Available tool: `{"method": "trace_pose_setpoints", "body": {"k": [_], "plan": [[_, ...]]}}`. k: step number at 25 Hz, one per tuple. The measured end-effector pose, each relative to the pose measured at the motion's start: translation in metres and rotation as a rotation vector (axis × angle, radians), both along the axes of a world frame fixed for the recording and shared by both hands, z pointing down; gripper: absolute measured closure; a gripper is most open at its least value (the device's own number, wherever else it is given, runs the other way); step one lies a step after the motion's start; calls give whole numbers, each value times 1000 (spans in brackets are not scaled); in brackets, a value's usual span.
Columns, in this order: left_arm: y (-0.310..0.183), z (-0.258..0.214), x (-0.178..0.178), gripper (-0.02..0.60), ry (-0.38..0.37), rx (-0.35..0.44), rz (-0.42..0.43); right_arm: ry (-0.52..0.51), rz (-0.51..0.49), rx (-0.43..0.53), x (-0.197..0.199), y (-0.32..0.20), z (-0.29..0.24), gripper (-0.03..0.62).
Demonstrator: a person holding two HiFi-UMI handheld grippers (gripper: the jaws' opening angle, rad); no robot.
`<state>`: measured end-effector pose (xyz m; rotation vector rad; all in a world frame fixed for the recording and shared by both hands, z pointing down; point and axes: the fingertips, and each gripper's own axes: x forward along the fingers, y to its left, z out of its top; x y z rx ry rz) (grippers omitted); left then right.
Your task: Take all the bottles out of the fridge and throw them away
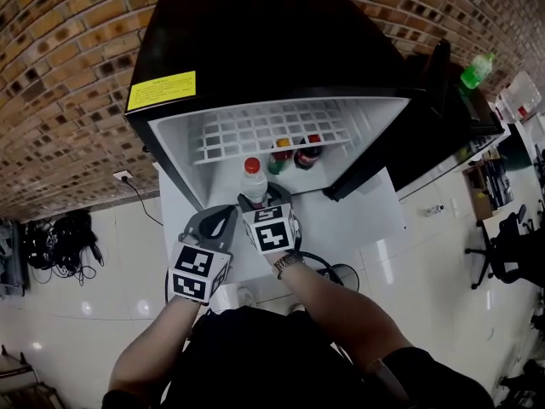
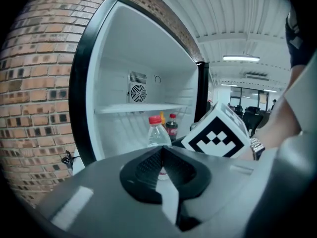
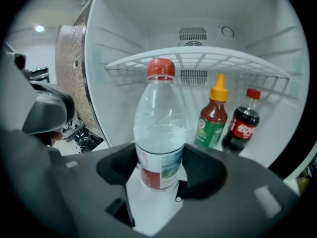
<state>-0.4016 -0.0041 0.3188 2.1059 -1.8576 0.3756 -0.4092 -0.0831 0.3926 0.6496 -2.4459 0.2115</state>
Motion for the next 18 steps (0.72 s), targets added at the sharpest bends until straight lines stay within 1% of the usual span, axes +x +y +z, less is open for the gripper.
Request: {"method": "trace_pose_setpoints", "body": {"k": [5, 11, 18], "plan": [[4, -1, 26, 578, -8, -1, -9, -33, -4, -18, 33, 10, -7, 312], [7, -4, 70, 578, -20, -1, -22, -55, -24, -2, 85, 18, -16, 312], [11, -9, 143, 578, 13, 23, -27, -57, -47, 2, 162, 30, -24, 312]]}}
